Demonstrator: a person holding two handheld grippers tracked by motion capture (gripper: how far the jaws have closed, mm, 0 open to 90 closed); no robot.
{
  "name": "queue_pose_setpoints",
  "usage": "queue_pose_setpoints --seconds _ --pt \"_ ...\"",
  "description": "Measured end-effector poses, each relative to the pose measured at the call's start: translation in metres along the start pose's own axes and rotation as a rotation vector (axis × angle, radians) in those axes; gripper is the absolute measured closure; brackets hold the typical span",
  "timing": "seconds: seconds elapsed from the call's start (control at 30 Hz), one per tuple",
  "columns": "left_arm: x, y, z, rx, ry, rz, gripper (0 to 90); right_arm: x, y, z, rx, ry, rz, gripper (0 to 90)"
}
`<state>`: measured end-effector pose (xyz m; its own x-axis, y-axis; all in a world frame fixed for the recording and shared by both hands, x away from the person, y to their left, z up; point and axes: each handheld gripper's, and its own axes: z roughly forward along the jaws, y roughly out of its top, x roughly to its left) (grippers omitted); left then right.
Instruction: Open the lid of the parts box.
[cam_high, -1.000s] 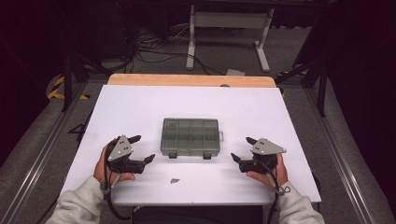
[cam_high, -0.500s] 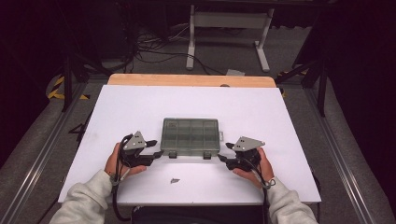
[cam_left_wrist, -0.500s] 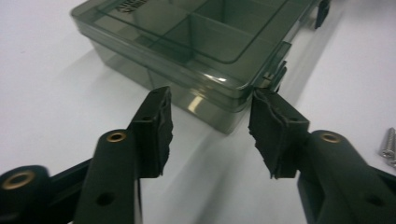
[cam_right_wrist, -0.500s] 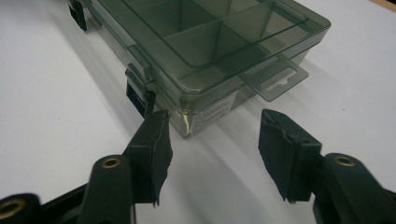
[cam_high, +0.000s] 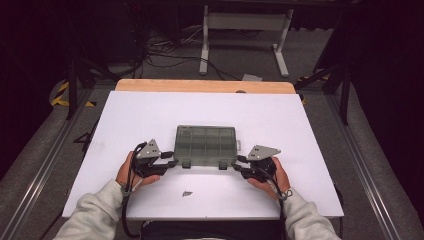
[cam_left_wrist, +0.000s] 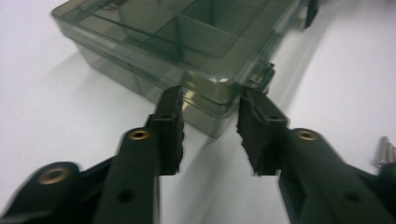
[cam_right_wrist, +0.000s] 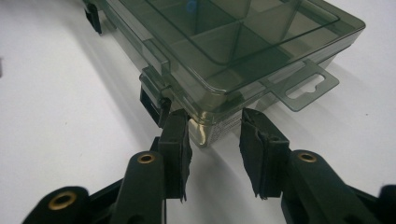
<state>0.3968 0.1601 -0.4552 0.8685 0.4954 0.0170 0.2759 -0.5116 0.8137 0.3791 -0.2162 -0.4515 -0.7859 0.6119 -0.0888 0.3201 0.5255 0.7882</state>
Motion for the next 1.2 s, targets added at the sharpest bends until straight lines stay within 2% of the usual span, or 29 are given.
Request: queue_pose_setpoints --seconds 0.17,0.27,0.33,0.37,0.4,0.43,0.53,0.67,0.7,0.87,0.97,1.07,1.2 --pt "-0.001 0.001 -0.003 -0.007 0.011 0.010 61.5 0.001 0.000 -0.003 -0.007 -0.010 -0.009 60.5" --pt "0.002 0.001 -0.011 -0.045 0.024 -0.008 60.6 0.000 0.002 -0.008 -0.026 -0.017 -0.003 57.9" --pt "0.003 0.001 -0.013 -0.052 0.031 -0.014 59.4 -0.002 0.002 -0.010 -0.039 -0.018 0.003 57.7" --pt "0.006 0.001 -0.015 -0.062 0.046 -0.016 58.5 -0.004 0.004 -0.012 -0.053 -0.037 0.004 56.2" --pt "0.006 0.001 -0.015 -0.062 0.046 -0.016 57.7 -0.004 0.004 -0.012 -0.053 -0.037 0.004 56.2" --pt "0.006 0.002 -0.015 -0.061 0.064 -0.015 57.7 -0.005 0.004 -0.013 -0.057 -0.045 0.005 54.9" --pt "0.007 0.002 -0.015 -0.061 0.066 -0.013 50.8 -0.007 0.007 -0.016 -0.063 -0.072 -0.010 54.4" --pt "0.006 0.006 -0.015 -0.070 0.089 0.001 44.3 -0.010 0.011 -0.019 -0.088 -0.097 -0.006 55.1" --pt "0.007 0.008 -0.015 -0.075 0.104 0.008 42.2 -0.011 0.012 -0.019 -0.093 -0.112 -0.013 55.6" --pt "0.010 0.014 -0.012 -0.092 0.127 0.010 36.4 -0.013 0.019 -0.018 -0.125 -0.161 -0.055 56.5" --pt "0.013 0.020 -0.009 -0.097 0.162 0.056 34.8 -0.014 0.023 -0.019 -0.149 -0.178 -0.072 56.8" --pt "0.014 0.025 -0.008 -0.124 0.191 0.108 36.7 -0.017 0.029 -0.019 -0.184 -0.180 -0.087 61.7" --pt "0.017 0.032 -0.006 -0.136 0.210 0.118 39.2 -0.018 0.033 -0.019 -0.205 -0.180 -0.101 66.3"
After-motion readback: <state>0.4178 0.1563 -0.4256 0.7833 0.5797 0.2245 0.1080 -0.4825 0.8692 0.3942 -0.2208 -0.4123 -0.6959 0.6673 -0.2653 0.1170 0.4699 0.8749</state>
